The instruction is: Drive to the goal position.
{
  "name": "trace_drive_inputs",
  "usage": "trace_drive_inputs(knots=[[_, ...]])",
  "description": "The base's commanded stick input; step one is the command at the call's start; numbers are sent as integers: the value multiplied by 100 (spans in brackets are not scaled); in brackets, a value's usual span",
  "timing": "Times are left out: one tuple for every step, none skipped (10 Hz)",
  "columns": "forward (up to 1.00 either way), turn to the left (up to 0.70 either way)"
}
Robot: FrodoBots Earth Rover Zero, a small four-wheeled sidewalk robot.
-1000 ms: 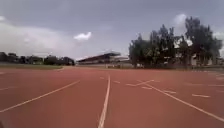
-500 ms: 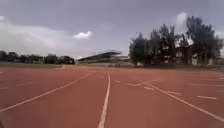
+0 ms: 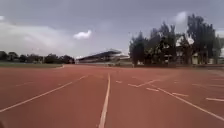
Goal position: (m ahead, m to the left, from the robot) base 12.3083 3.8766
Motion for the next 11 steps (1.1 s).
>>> trace_drive_inputs(knots=[[45, 0], [45, 0], [45, 0], [45, 0], [45, 0], [45, 0], [45, 0], [45, 0], [45, 0], [45, 0], [45, 0]])
